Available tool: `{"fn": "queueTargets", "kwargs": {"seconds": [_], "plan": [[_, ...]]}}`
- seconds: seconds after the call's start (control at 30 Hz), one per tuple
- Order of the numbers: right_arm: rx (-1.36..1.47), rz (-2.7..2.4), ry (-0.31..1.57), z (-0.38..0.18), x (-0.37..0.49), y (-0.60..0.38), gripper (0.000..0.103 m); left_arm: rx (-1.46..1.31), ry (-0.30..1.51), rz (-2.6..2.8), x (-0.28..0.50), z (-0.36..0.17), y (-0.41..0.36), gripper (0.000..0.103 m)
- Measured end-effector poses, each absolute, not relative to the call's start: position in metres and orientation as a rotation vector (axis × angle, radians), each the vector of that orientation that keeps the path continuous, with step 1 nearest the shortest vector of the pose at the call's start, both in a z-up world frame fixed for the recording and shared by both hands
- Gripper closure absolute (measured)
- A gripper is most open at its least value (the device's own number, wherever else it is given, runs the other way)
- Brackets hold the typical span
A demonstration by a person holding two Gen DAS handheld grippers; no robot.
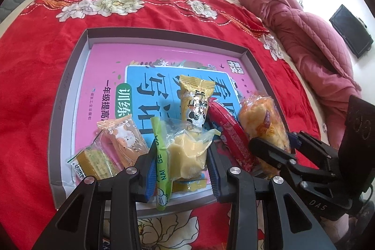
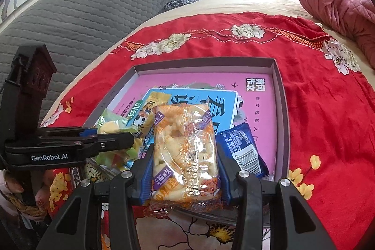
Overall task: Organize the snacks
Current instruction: 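Lower the puffed-snack bag into the tray with the right tool while the left tool lowers the green packet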
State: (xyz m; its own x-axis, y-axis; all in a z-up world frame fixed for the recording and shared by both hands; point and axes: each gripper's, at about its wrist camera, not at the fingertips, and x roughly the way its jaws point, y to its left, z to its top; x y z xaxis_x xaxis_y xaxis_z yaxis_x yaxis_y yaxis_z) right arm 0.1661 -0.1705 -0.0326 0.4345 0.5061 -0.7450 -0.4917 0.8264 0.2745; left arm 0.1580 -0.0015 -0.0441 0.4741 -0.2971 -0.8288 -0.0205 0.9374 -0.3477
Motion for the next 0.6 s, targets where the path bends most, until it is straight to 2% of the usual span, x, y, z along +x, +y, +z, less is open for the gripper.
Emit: {"fn": "queueTargets", "kwargs": {"seconds": [0.6], "plan": [[-0.01,0.623,0.935,-0.0346,0.1641,-0.1649,0.056,-0.353,1.071,-0.174,0.1566,-0.0449,0.0038,0.064]]}}
